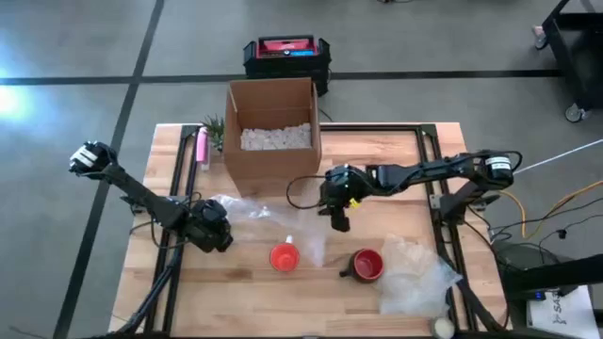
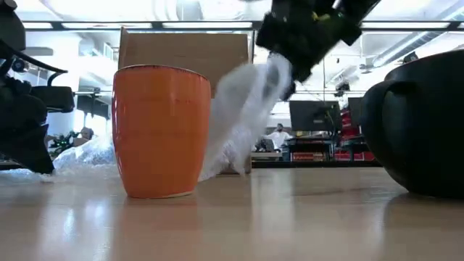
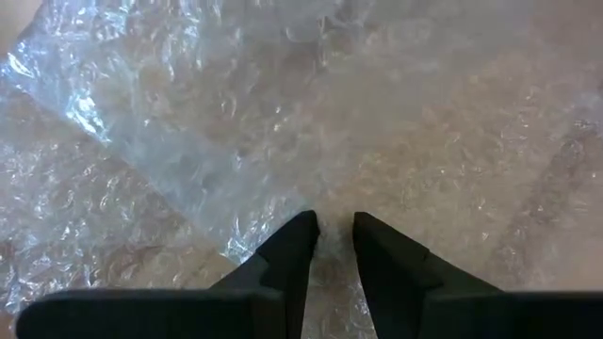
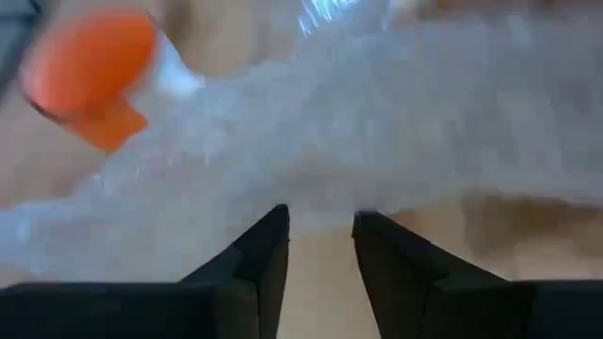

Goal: Wrap mug
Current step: Prepare the left transparent bubble wrap

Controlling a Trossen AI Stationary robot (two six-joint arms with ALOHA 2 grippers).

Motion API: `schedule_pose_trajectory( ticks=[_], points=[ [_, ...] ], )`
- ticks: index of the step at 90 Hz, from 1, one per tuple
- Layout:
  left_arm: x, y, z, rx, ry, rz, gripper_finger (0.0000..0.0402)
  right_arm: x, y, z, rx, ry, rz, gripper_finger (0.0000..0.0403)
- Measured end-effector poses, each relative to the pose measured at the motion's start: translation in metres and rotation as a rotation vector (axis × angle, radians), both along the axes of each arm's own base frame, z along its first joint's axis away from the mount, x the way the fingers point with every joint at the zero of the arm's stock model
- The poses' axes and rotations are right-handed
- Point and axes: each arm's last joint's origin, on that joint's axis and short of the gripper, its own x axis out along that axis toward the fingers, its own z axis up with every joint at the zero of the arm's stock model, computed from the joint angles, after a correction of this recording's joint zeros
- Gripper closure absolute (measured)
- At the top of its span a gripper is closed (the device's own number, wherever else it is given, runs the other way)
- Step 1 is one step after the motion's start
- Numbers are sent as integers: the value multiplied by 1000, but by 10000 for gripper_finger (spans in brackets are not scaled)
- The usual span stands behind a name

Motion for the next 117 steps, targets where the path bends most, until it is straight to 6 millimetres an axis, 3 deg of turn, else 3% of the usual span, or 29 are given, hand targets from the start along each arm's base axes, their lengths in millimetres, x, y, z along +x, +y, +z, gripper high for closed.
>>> schedule_pose_trajectory(
  ticks=[27, 38, 52, 72, 86, 98, 108, 117],
  points=[
    [0, 0, 0, -3, -4, 0, 328, 20, 14, -41, 1, 13, -38, 273],
    [0, 0, 0, -5, -8, 0, 328, 21, 18, -62, 4, 100, -26, 249],
    [0, 0, 0, -5, -8, 0, 328, 5, 18, -79, -16, 344, -5, 226],
    [1, 0, 0, -2, -7, -5, 328, -31, 15, -75, -97, 772, -31, 229],
    [1, 0, 0, -2, -6, -5, 328, -48, 11, -50, -225, 960, -89, 244],
    [1, 0, 0, -3, -8, -4, 328, -39, 10, -27, -243, 839, -157, 258],
    [1, 0, 1, -5, -11, -4, 328, -15, 13, -12, -202, 556, -190, 267],
    [2, -2, 4, -29, -7, -13, 328, 0, 20, -13, -176, 356, -148, 275]
  ],
)
